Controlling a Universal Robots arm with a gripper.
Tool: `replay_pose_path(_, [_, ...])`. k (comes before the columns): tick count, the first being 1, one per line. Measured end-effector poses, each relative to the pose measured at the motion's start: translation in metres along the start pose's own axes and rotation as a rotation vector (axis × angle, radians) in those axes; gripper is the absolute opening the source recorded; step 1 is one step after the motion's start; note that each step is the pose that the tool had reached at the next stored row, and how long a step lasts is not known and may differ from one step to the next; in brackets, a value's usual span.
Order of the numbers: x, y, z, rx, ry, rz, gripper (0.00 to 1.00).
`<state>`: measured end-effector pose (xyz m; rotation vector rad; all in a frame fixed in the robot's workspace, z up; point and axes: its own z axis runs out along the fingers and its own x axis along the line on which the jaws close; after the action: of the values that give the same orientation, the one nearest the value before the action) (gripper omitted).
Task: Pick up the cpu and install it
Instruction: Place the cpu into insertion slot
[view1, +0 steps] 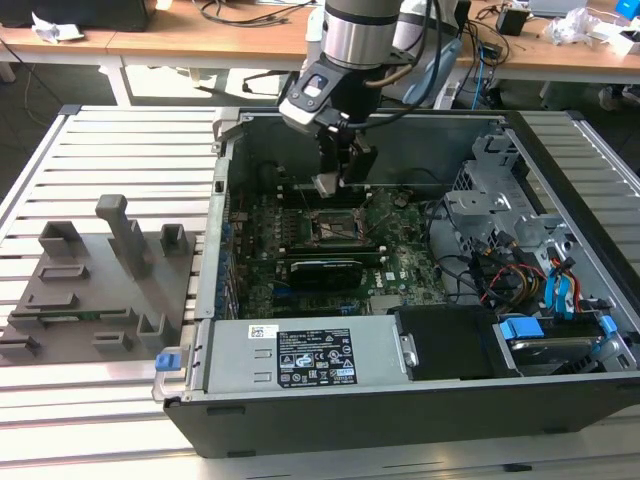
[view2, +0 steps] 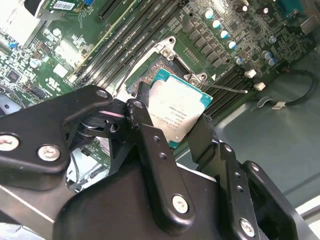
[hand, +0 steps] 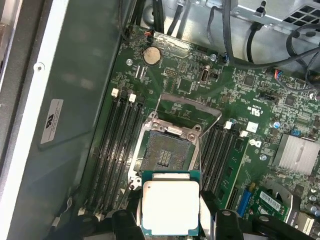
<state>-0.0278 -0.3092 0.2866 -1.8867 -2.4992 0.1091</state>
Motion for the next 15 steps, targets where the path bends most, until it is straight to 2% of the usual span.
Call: replay_pose_path(15, [0.0, 0.0, 0.0, 0.0034, 0.0047, 0.09, 0.55])
